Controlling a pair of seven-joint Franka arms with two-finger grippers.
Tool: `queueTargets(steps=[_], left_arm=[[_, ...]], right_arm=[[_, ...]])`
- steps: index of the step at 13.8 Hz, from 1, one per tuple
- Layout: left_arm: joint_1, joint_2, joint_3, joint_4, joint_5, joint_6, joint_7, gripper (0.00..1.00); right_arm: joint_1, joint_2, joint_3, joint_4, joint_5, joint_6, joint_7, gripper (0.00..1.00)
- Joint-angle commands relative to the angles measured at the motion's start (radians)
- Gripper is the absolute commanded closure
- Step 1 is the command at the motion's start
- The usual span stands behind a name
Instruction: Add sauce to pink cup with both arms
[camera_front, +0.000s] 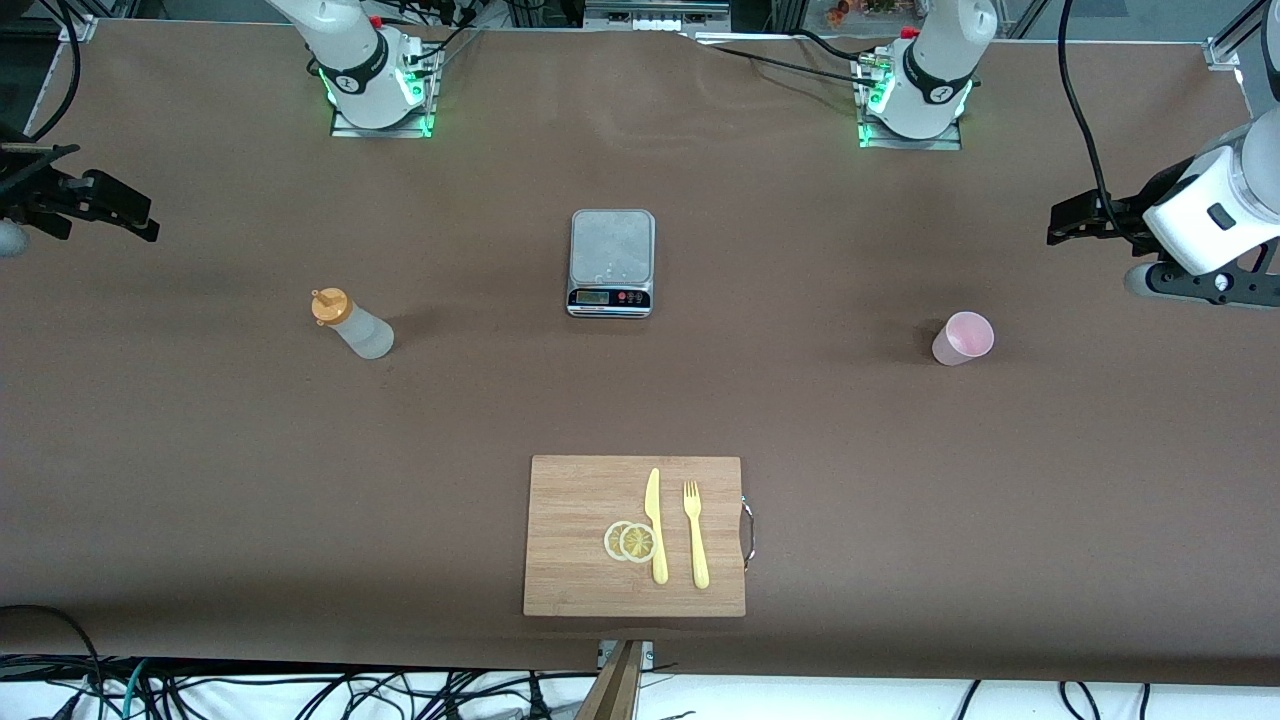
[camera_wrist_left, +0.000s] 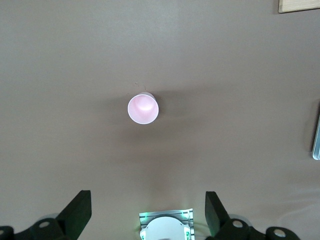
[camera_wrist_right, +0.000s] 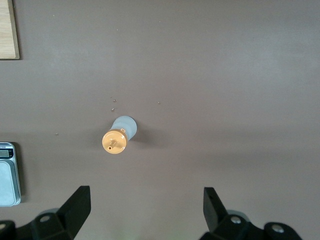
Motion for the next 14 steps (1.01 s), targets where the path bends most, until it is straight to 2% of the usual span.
queueTargets(steps=[1,14], left_arm=[[0.002,0.01,-0.006,0.021,0.007,-0.011,-0.009,0.0],[0.01,0.01,0.0,0.021,0.006,-0.011,0.002,0.0]], right_arm=[[0.0,-0.004,0.003,0.0,-0.013,-0.008,0.001,0.0],[-0.002,-0.004,0.002,-0.001,-0.013,-0.005,-0.005,0.0]])
